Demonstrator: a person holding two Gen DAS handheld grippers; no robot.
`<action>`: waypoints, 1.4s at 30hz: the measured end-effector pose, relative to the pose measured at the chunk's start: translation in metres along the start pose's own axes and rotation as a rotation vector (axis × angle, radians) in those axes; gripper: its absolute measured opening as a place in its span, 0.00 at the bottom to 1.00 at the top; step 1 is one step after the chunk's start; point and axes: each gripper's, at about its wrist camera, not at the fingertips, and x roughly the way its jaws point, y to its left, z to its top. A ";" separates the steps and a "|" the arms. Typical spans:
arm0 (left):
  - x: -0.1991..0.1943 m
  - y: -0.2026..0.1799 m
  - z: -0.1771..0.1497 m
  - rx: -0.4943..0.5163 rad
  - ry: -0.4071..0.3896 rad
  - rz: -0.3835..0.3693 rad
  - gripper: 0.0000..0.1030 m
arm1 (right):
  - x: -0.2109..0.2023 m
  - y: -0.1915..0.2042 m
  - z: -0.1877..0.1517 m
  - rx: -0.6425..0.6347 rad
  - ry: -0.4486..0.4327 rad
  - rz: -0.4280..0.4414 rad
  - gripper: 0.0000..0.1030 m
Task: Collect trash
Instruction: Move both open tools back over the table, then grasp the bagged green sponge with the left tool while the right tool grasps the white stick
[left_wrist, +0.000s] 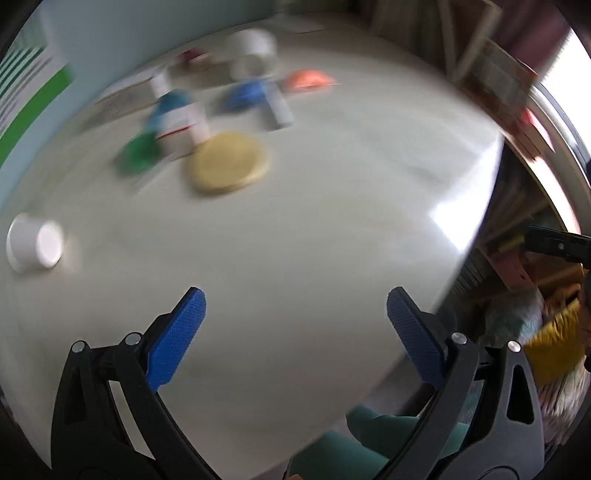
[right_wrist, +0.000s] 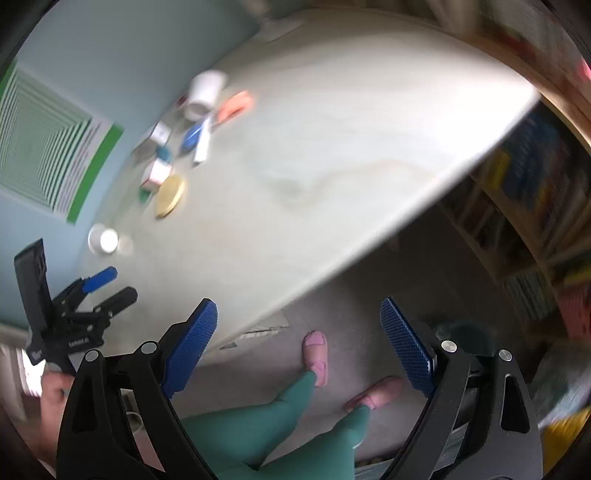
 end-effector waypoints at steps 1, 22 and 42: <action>0.000 0.013 -0.002 -0.025 0.002 0.004 0.93 | 0.008 0.012 0.006 -0.027 0.014 0.004 0.87; 0.015 0.149 0.075 0.002 -0.039 -0.037 0.93 | 0.107 0.175 0.097 -0.340 0.091 -0.009 0.85; 0.099 0.173 0.133 0.100 0.084 -0.122 0.93 | 0.202 0.171 0.206 -0.482 0.266 -0.050 0.57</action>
